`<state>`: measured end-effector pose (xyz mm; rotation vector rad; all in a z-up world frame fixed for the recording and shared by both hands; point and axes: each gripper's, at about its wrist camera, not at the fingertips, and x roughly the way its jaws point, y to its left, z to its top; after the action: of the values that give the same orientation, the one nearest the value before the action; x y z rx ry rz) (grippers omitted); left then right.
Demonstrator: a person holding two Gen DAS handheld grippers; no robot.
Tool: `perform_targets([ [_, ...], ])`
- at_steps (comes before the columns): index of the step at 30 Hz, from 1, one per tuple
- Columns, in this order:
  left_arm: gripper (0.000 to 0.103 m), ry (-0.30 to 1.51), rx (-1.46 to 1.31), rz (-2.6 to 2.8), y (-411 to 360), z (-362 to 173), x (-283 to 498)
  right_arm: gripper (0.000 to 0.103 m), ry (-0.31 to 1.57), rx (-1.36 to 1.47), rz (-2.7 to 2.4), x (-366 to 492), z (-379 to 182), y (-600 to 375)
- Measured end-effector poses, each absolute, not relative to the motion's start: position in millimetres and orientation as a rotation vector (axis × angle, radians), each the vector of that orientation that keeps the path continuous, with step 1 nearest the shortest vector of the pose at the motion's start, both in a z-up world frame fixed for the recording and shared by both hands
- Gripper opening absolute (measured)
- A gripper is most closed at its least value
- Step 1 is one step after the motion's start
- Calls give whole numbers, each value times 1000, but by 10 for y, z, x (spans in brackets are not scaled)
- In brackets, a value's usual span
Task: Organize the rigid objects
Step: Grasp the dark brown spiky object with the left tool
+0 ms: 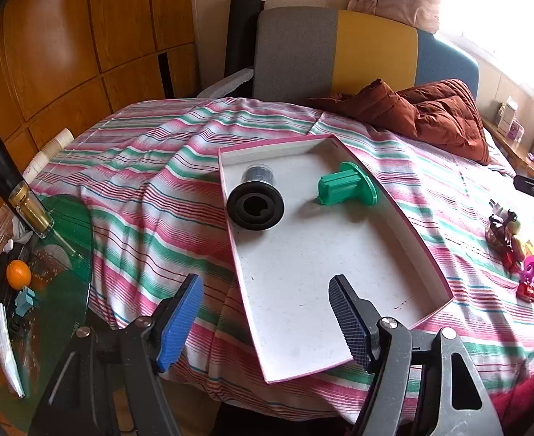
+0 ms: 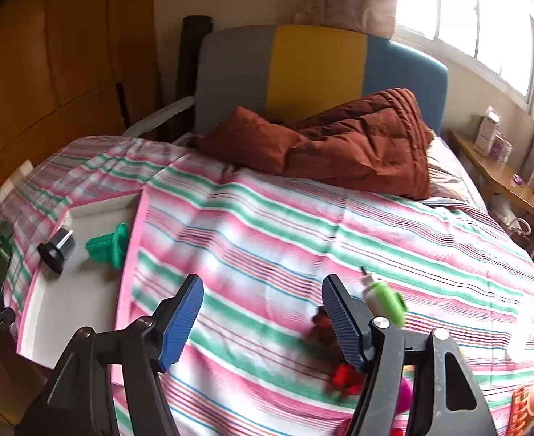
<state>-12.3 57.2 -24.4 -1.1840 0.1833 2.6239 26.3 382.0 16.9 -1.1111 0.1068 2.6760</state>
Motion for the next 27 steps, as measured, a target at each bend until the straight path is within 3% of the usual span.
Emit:
perform_targets([
  [7, 76, 243, -1178, 2595, 735, -240, -83, 74, 265, -963, 2473, 582, 30, 4731],
  [17, 76, 274, -1131, 2488, 1121, -151, -65, 75, 855, -762, 2181, 1203, -116, 5682],
  [27, 75, 375, -1056, 2274, 2073, -143, 31, 75, 1016, -777, 2137, 1281, -238, 5785],
])
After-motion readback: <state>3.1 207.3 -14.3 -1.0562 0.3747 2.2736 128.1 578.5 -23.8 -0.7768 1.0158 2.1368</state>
